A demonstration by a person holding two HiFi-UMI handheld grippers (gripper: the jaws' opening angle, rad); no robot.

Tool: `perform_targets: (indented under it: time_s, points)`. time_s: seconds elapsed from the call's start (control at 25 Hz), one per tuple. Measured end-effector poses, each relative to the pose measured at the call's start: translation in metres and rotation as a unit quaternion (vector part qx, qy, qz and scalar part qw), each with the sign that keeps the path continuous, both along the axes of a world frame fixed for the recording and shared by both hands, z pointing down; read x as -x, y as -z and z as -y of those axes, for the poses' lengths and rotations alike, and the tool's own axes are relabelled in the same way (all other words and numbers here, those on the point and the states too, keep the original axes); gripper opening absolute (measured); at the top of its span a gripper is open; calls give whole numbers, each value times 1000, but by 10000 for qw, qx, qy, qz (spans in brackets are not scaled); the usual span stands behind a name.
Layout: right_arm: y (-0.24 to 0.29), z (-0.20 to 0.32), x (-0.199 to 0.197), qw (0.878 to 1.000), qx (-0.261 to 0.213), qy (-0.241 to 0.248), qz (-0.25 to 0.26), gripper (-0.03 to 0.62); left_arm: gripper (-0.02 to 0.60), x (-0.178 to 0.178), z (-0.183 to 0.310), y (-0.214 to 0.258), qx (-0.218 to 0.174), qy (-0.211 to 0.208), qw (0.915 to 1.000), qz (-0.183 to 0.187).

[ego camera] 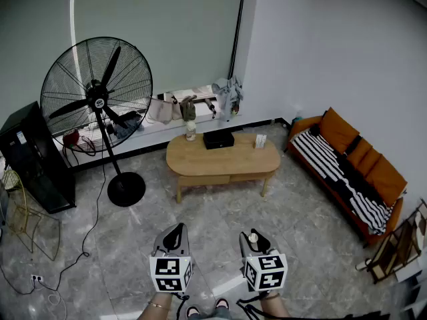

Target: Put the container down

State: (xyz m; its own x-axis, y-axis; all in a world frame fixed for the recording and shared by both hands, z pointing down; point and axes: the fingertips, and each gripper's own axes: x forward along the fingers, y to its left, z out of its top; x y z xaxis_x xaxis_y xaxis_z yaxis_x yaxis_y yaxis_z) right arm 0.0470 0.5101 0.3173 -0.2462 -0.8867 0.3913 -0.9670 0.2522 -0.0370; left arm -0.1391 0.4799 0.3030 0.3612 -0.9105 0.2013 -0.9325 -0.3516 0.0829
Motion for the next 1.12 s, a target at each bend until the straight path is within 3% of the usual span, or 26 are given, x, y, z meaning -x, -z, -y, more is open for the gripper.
perform_targets:
  time_s: [0.48,0.8,1.12]
  points:
    - [2,-3,13,10000,-8,-16,-33,133,-3,17,-5,-5,85,-45,9999,30]
    - [-4,-6,25,9997,21,-99,215,133,-3,28,-10,-9,68,-160,9998,67]
    - [-12,12,36,9994,159,-41,312,133,-3,46,5,-18,176,-21,9998,21]
